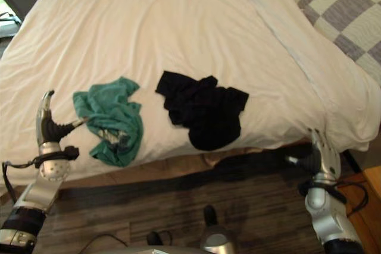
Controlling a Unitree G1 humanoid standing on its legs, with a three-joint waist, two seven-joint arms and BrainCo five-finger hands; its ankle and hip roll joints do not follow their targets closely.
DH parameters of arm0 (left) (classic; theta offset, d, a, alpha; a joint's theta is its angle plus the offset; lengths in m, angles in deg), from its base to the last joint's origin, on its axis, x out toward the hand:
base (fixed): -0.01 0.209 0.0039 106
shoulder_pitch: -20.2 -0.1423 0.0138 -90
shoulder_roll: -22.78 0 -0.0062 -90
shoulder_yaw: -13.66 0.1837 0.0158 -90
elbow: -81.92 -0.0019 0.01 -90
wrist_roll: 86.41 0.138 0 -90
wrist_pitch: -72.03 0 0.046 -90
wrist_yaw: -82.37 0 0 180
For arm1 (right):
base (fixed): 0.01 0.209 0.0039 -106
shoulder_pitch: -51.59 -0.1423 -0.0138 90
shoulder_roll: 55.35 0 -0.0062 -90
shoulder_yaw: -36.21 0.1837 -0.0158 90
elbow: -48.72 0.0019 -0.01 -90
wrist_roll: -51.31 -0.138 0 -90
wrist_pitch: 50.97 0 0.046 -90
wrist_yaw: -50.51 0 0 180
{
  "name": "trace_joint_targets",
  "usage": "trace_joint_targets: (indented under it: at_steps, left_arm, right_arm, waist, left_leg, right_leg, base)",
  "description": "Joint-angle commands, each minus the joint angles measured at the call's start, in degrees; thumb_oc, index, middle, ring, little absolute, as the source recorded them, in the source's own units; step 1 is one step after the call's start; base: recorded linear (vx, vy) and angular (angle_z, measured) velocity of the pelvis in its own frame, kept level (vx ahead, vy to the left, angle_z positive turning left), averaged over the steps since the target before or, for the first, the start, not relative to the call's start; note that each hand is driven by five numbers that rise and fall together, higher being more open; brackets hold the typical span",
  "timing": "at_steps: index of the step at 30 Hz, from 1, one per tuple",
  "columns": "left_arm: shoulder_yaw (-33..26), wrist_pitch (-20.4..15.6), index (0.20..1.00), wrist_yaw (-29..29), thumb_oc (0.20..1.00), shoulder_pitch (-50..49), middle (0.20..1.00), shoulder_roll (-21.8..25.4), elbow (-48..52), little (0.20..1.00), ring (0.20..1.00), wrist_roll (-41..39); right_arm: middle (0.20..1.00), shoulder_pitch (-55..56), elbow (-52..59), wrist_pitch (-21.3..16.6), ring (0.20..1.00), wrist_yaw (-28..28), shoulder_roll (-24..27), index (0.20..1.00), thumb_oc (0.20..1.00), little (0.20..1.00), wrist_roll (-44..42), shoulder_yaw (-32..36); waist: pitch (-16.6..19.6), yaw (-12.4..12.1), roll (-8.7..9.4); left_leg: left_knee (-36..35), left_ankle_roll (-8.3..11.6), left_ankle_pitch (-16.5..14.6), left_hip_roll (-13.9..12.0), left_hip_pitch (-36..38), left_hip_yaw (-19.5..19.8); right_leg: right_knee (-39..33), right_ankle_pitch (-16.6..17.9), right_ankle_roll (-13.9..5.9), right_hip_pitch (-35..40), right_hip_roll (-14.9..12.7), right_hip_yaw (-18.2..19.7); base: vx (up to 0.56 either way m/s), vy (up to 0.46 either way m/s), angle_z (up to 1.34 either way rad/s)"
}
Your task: Tidy up the quilt and then pick up the clothes from the bed and put them into the laundry hamper.
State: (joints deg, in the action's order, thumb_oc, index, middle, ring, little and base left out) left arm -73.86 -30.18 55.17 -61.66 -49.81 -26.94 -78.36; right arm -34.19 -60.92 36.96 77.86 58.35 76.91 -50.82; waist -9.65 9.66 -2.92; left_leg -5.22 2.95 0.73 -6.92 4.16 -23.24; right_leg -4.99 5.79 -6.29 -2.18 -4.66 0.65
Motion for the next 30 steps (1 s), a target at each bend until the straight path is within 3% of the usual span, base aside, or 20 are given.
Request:
trace_joint_targets:
  at_steps: [1,3,9,17,18,19,20,26,30]
  left_arm:
    - [1.9,-0.7,1.0,0.3,1.0,7.3,1.0,3.8,-2.8,1.0,1.0,3.2]
    - [6.0,1.4,1.0,1.6,1.0,10.8,1.0,3.4,-5.0,1.0,1.0,5.7]
    - [10.9,3.5,1.0,1.5,1.0,16.2,1.0,1.4,-11.4,1.0,1.0,8.3]
    - [16.4,6.4,1.0,-0.2,1.0,23.6,1.0,0.2,-17.8,1.0,1.0,12.5]
    - [17.4,7.4,0.94,-0.1,0.94,24.3,0.94,-0.6,-20.7,0.94,0.94,14.0]
    - [17.4,7.4,0.545,-0.2,0.545,24.4,0.545,-0.7,-20.7,0.545,0.545,14.0]
    - [17.8,7.9,0.2,0.3,0.2,24.3,0.2,-1.2,-21.9,0.2,0.2,14.4]
    - [19.2,9.1,0.2,3.6,0.2,22.4,0.2,-5.3,-33.1,0.2,0.2,15.4]
    - [18.8,8.7,0.2,4.3,0.2,19.6,0.2,-7.3,-34.5,0.2,0.2,13.5]
  right_arm:
    - [1.0,-9.2,1.7,-0.5,1.0,1.4,3.5,1.0,1.0,1.0,3.4,-3.1]
    - [1.0,-14.9,2.4,0.3,1.0,0.9,5.3,1.0,1.0,1.0,4.3,-6.4]
    - [1.0,-21.1,3.6,0.7,1.0,1.0,5.6,1.0,1.0,1.0,4.4,-10.4]
    - [1.0,-23.1,4.8,0.2,1.0,2.8,4.7,1.0,1.0,1.0,3.7,-11.9]
    - [1.0,-22.7,4.7,0.1,1.0,2.8,4.6,1.0,1.0,1.0,3.8,-12.2]
    - [1.0,-22.7,4.7,0.0,1.0,2.8,4.6,1.0,1.0,1.0,3.8,-12.2]
    - [1.0,-22.4,4.8,0.1,1.0,2.6,4.6,1.0,1.0,1.0,3.9,-12.1]
    - [1.0,-21.9,6.9,-0.3,1.0,1.3,5.2,1.0,1.0,1.0,5.3,-12.5]
    - [1.0,-25.3,5.9,0.2,1.0,0.8,5.9,1.0,1.0,1.0,5.7,-14.9]
  waist:
    - [-1.8,-0.6,2.95]
    - [-3.3,-0.9,2.75]
    - [-5.1,-1.1,2.39]
    - [-6.6,-0.9,2.12]
    - [-7.1,-0.8,2.11]
    - [-7.1,-0.9,2.09]
    - [-7.3,-0.8,2.08]
    - [-7.7,-1.0,2.57]
    - [-7.7,-2.0,2.64]
  left_leg:
    - [0.2,3.89,-4.1,-1.2,3.3,1.1]
    - [0.2,3.85,-3.4,-1.1,1.4,1.1]
    - [0.3,4.08,-2.2,-1.2,-2.0,0.8]
    - [0.2,4.49,-0.5,-1.8,-6.9,0.7]
    - [0.2,4.62,-0.3,-2.0,-7.3,0.6]
    - [0.2,4.62,-0.3,-2.0,-7.4,0.6]
    - [0.2,4.68,-0.2,-2.1,-7.5,0.7]
    - [0.2,4.93,0.2,-2.7,-7.7,0.9]
    - [0.2,5.0,0.3,-2.9,-7.7,1.4]
  right_leg:
    - [0.6,-5.6,-4.85,0.8,-5.3,-1.1]
    - [0.8,-5.0,-4.84,-1.6,-5.2,-0.5]
    - [1.0,-4.1,-4.94,-5.2,-5.0,-0.1]
    - [0.7,-2.8,-5.36,-10.0,-4.2,-0.5]
    - [0.7,-2.6,-5.38,-10.4,-4.1,-0.7]
    - [0.7,-2.6,-5.37,-10.5,-4.1,-0.7]
    - [0.7,-2.6,-5.38,-10.6,-4.1,-0.8]
    - [1.1,-2.7,-5.01,-10.9,-3.9,-1.2]
    - [1.4,-2.9,-4.67,-10.6,-3.8,-1.7]
  base:
    - [-0.1,-0.013,-0.03]
    - [-0.11,-0.016,-0.05]
    - [-0.06,-0.018,-0.08]
    - [-0.04,-0.036,-0.01]
    - [0.0,0.0,0.0]
    - [-0.01,-0.02,-0.05]
    - [0.0,-0.011,-0.07]
    - [0.0,-0.011,-0.03]
    - [0.0,-0.034,0.07]
